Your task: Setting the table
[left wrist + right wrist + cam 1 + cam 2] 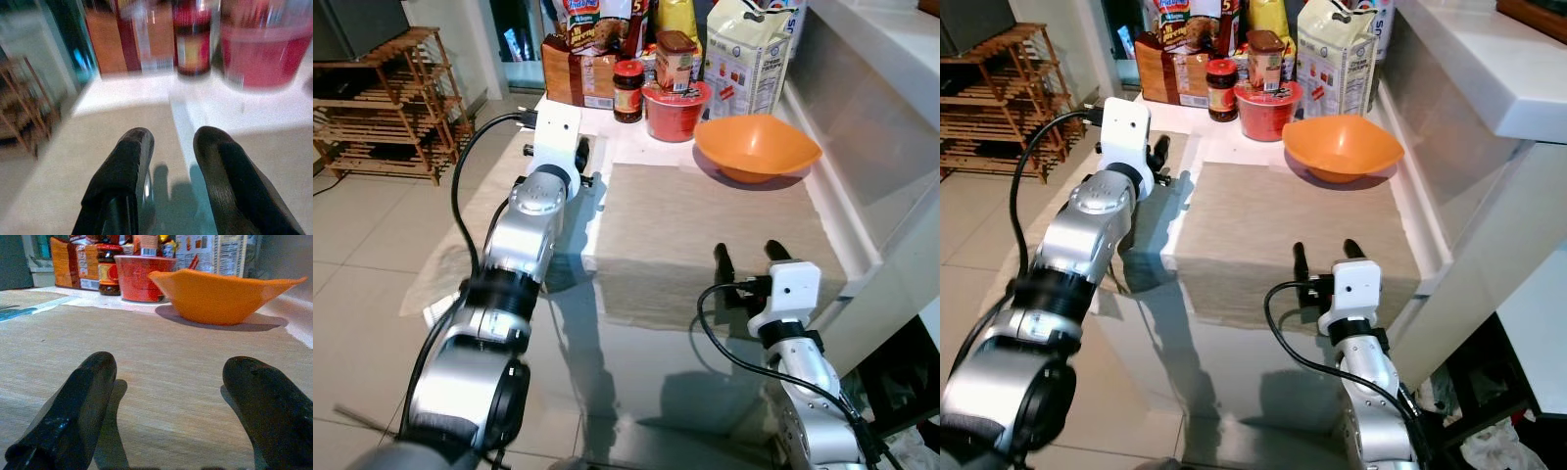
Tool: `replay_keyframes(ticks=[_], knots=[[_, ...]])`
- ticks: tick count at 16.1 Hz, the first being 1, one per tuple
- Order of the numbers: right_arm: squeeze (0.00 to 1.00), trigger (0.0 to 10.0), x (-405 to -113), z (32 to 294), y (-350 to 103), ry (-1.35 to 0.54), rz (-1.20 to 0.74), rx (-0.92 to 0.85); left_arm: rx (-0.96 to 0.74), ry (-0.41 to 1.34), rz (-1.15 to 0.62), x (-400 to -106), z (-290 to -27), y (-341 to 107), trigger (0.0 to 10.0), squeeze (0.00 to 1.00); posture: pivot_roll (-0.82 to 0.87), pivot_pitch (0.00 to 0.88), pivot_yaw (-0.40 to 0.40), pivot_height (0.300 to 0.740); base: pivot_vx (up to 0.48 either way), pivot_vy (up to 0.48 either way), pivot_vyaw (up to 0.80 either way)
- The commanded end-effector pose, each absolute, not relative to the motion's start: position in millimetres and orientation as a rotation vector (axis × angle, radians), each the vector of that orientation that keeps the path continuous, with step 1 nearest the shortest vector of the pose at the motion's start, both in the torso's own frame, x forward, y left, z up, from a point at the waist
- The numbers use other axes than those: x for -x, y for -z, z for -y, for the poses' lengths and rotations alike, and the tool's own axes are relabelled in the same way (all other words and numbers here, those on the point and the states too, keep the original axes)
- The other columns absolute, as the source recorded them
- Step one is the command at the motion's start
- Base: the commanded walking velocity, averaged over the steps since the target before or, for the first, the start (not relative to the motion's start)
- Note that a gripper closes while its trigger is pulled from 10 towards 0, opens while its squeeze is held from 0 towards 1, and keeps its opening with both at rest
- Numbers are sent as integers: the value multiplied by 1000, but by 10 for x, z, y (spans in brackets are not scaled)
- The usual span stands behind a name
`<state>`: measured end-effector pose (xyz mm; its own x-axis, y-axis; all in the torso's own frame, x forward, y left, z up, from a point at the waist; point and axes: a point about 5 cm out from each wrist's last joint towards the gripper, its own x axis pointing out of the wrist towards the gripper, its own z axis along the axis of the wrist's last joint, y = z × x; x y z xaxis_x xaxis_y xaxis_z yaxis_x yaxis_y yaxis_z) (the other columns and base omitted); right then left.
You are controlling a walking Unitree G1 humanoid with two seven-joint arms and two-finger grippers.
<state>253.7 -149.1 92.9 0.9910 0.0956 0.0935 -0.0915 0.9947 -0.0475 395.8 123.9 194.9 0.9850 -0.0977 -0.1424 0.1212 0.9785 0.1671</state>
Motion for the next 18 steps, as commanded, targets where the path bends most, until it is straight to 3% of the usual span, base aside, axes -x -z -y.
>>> replay_keyframes(ticks=[1, 6, 18], knots=[[0, 10000, -2517, 1478, -935, -96, 93, 46, -148, 91, -216, -3981, -1314, -1880, 10000, 0, 2, 0, 41, 740, 0, 0, 0], [0, 10000, -2429, 1506, -880, -86, 66, 45, -150, 31, -322, -3985, -1474, -1778, 10000, 0, 3, 0, 35, 740, 0, 0, 0], [0, 10000, -2433, 1447, -867, -92, 56, 30, -183, 89, -462, -3789, -1421, -1485, 10000, 0, 21, 0, 49, 740, 0, 0, 0]])
